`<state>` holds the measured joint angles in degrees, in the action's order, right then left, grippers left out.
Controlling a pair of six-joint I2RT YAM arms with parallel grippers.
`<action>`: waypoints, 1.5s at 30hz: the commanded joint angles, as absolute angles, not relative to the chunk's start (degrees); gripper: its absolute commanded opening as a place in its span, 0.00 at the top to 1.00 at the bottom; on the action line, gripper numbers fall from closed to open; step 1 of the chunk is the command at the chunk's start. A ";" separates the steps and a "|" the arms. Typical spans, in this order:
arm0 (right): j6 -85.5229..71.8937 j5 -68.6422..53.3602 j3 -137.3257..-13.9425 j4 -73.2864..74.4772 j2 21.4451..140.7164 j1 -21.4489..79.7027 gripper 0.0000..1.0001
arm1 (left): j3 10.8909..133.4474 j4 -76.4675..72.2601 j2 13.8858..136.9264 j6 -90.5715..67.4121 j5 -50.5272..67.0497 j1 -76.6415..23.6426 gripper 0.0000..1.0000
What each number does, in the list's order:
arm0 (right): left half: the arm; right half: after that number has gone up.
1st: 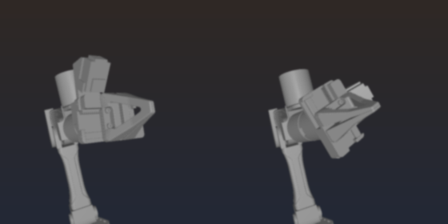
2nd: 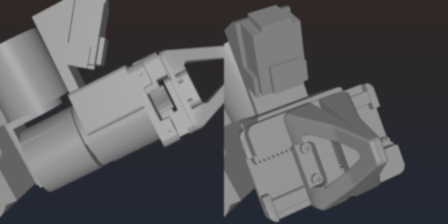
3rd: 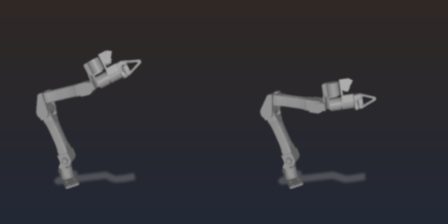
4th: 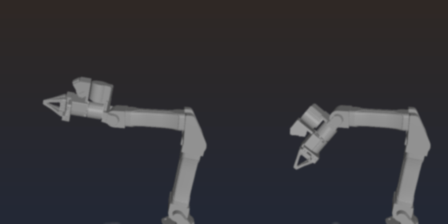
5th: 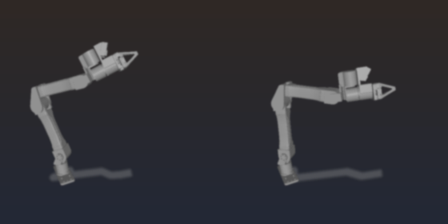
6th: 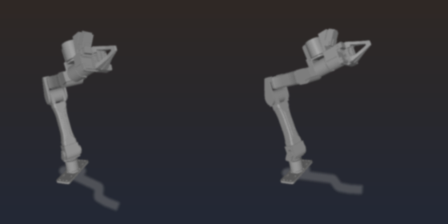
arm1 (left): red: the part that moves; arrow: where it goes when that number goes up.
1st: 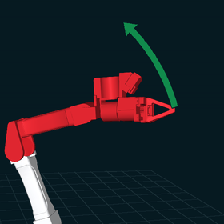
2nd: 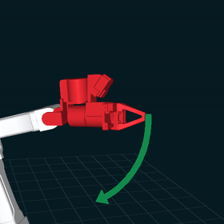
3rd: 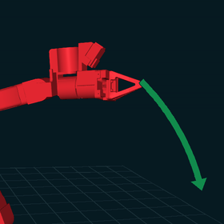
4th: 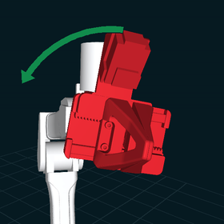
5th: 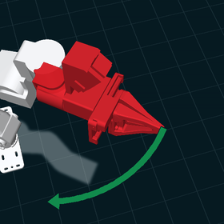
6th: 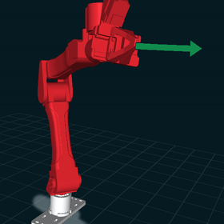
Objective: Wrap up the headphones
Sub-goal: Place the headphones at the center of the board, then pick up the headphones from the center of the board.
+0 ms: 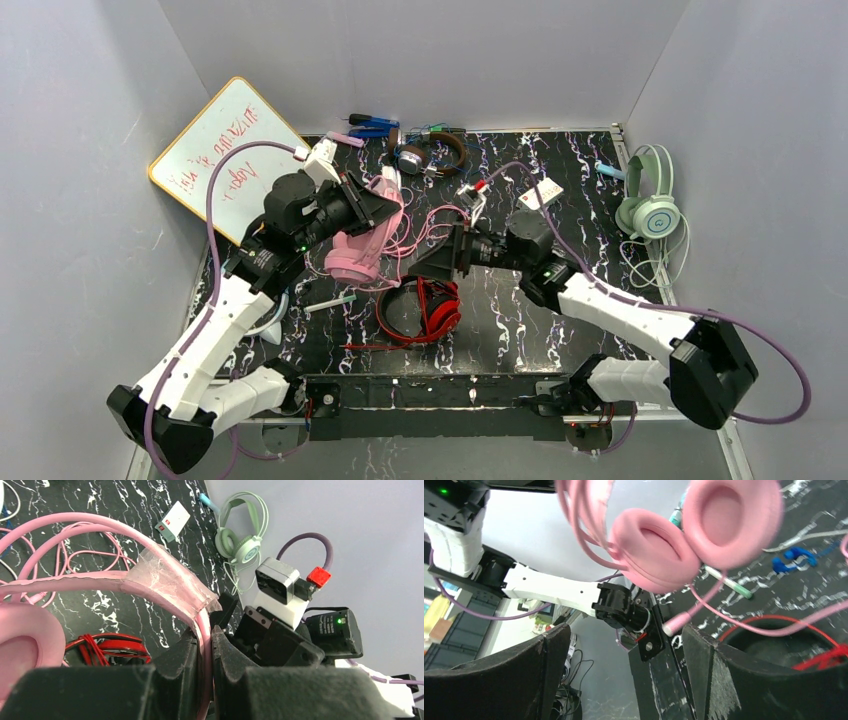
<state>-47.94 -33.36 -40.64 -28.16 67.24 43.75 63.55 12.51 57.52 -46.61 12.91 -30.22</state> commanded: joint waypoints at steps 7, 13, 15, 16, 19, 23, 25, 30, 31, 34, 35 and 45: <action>-41.88 -24.12 -51.62 -40.54 73.91 51.78 0.13 | 63.73 4.76 53.89 -52.90 14.84 -30.23 0.99; -39.42 -20.48 -57.82 -37.67 78.10 54.50 0.17 | 63.60 3.54 53.59 -54.86 15.75 -30.23 0.98; -39.23 -20.12 -59.04 -37.28 78.98 55.15 0.21 | 63.65 3.07 53.74 -55.61 16.52 -30.23 0.98; -38.97 -19.72 -59.33 -37.39 79.24 55.61 0.24 | 63.70 2.92 53.79 -55.89 16.89 -30.23 0.98; -38.18 -19.50 -60.00 -37.29 79.37 56.40 0.43 | 63.84 2.87 53.67 -56.02 17.06 -30.23 0.98; -37.45 -17.73 -58.95 -36.63 77.80 56.35 0.78 | 64.01 4.43 52.72 -54.60 14.90 -30.23 0.86; -36.21 -15.14 -58.80 -33.18 76.51 56.36 0.98 | 66.34 9.28 52.48 -51.41 11.57 -30.23 0.68; -27.48 -7.67 -62.43 -14.22 74.30 55.75 0.99 | 75.16 24.62 52.28 -41.24 -1.41 -30.23 0.23; -25.27 -6.54 -64.41 -8.60 74.80 55.15 0.99 | 76.18 26.81 52.15 -39.74 -3.86 -30.23 0.17; -18.77 -3.54 -70.83 7.09 77.75 52.88 0.99 | 77.37 32.74 52.05 -37.36 -9.37 -30.23 0.02; -16.46 -1.98 -72.76 11.11 78.76 52.49 0.99 | 77.39 34.82 52.70 -37.18 -10.50 -30.23 0.02; -6.91 12.02 -88.31 35.70 89.18 49.27 0.99 | 76.93 51.58 69.23 -40.38 1.17 -29.89 0.02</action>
